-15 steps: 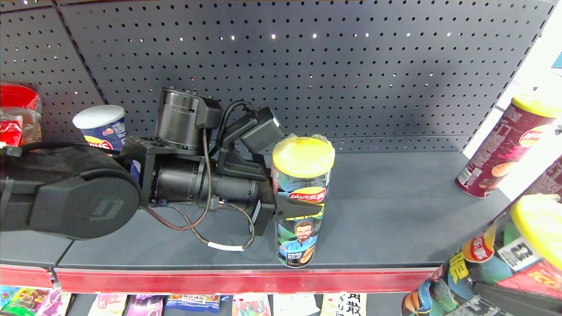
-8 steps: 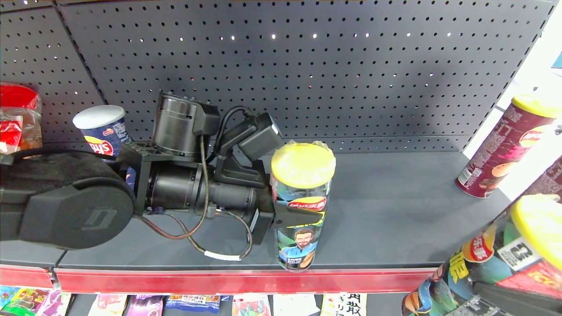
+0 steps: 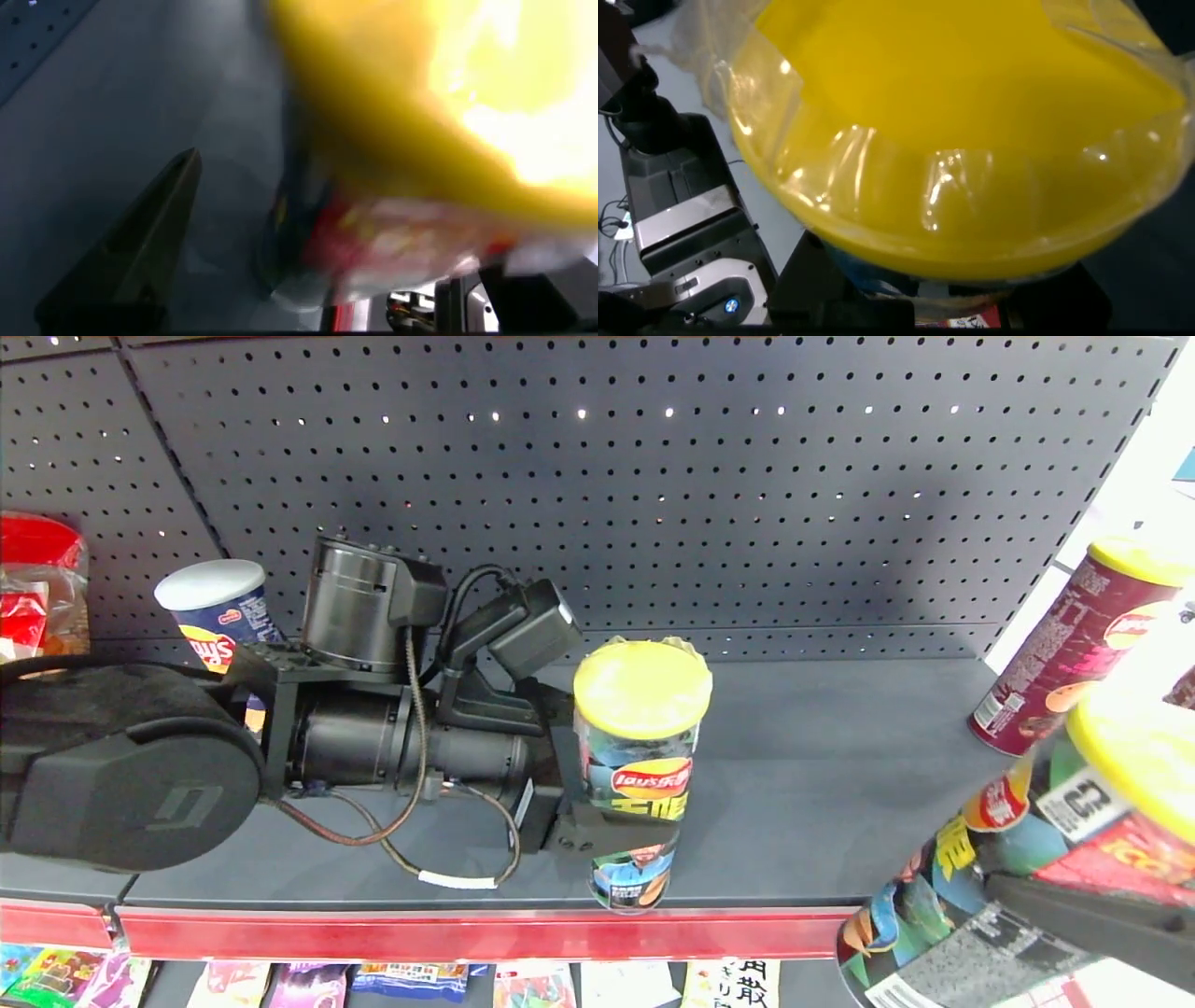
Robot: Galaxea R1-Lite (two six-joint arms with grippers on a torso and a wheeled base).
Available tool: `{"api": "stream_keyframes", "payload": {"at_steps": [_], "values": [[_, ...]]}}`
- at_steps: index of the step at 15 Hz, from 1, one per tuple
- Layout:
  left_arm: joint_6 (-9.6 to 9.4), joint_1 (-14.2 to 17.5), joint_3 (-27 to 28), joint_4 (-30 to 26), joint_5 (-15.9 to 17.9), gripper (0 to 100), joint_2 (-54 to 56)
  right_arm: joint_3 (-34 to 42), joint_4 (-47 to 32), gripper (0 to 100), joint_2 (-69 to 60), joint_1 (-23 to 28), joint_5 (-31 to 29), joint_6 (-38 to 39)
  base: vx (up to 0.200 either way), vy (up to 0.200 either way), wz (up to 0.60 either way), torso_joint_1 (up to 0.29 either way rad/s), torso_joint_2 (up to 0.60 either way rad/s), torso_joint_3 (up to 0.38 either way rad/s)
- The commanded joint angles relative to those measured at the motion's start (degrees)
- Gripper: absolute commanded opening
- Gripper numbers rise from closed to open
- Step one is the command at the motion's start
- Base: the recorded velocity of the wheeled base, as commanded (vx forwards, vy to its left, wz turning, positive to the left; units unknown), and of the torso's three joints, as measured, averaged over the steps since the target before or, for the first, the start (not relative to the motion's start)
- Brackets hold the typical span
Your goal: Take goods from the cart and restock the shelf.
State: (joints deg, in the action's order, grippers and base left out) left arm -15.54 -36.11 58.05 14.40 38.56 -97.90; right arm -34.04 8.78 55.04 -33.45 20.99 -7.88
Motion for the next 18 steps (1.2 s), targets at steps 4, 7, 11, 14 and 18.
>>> {"api": "stream_keyframes", "payload": {"at_steps": [4,7,11,14,18], "values": [[-0.01,3.41,-10.33,0.02,-0.15,100,8.96,-10.26,0.36,0,15.01,3.48,-0.07,-0.12,0.000,0.000,0.00,0.000,0.00,0.000],[-0.01,7.10,-16.48,0.02,-0.24,100,15.02,-13.95,0.89,0,22.65,7.00,0.45,-0.91,0.000,0.000,0.00,0.000,0.00,0.000],[0.34,11.94,-21.05,-0.07,-1.03,100,21.44,-22.74,4.93,0,34.52,7.79,0.72,-2.23,0.000,0.000,0.00,0.000,0.00,0.000],[0.69,14.05,-21.75,-0.07,-0.94,100,23.02,-29.51,8.10,0,41.55,7.00,0.63,-2.23,0.000,0.000,0.00,0.000,0.00,0.000],[0.78,16.07,-22.19,-0.07,-1.12,100,23.64,-35.57,8.27,0,47.70,5.24,0.28,-2.67,0.000,0.000,0.00,0.000,0.00,0.000]]}}
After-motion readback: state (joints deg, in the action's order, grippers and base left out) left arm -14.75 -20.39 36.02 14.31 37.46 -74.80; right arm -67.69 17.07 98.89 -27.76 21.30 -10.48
